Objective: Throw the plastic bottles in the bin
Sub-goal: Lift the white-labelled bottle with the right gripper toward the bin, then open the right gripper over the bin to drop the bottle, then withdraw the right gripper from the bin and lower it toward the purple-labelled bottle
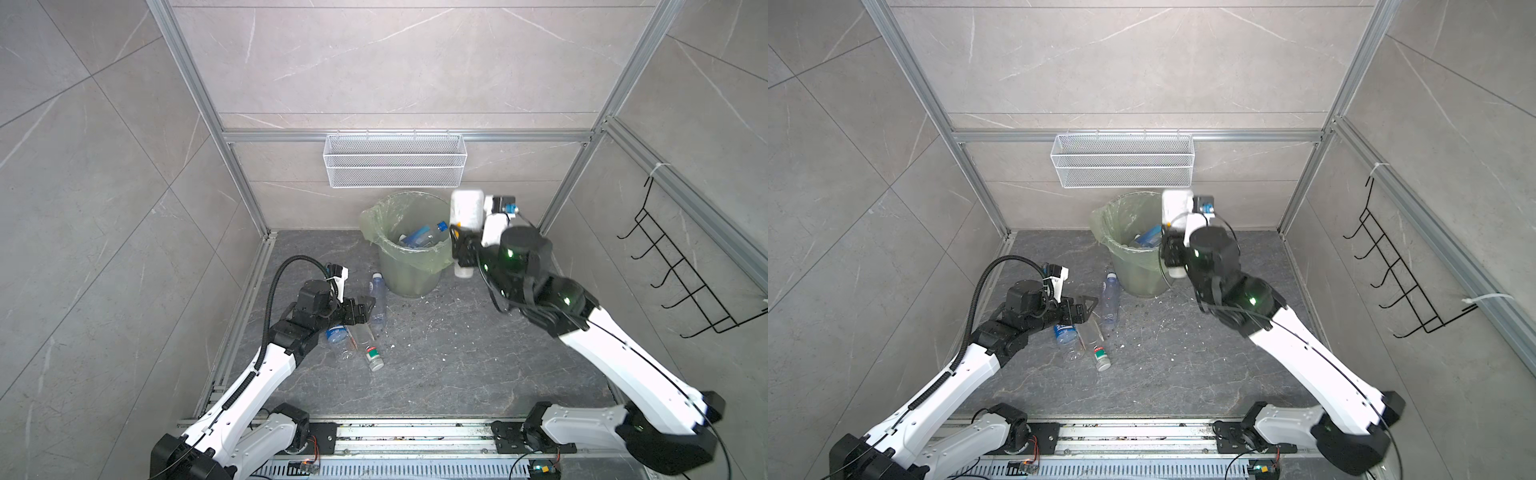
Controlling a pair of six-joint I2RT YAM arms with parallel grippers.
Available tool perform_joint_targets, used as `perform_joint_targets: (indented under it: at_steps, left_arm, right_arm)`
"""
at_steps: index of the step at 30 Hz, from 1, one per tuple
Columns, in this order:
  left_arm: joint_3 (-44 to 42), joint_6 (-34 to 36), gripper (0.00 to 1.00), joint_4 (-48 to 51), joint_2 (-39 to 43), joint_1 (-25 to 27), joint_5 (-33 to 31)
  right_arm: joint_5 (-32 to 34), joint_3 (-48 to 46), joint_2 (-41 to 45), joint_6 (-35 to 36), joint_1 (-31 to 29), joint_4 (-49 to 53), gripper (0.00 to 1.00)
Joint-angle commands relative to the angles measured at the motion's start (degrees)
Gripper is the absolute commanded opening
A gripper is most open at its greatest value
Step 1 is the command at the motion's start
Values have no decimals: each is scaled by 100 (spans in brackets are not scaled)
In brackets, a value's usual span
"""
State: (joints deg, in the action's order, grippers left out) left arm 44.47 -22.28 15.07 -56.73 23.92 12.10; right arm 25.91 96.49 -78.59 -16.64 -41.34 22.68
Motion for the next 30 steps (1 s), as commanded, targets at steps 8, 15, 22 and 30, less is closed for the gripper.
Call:
perform_joint_targets:
  at_steps: [8,15,22,30]
  left_arm:
    - [222,154,94,245,139,119,-144]
    - [94,120,94,277,335,199,-360]
    - [44,15,95,299,305,209,-596]
    - [36,-78,96,476,320,209,-929]
  right_arm:
    - [-888,3293,-2762,-160,1019,648,99]
    - [-1208,1442,-1421,-20,1020,-126,99]
    - [-1565,-145,-255,71,1020,-89,99]
    - [-2071,-1706,729,52,1014,-21,100]
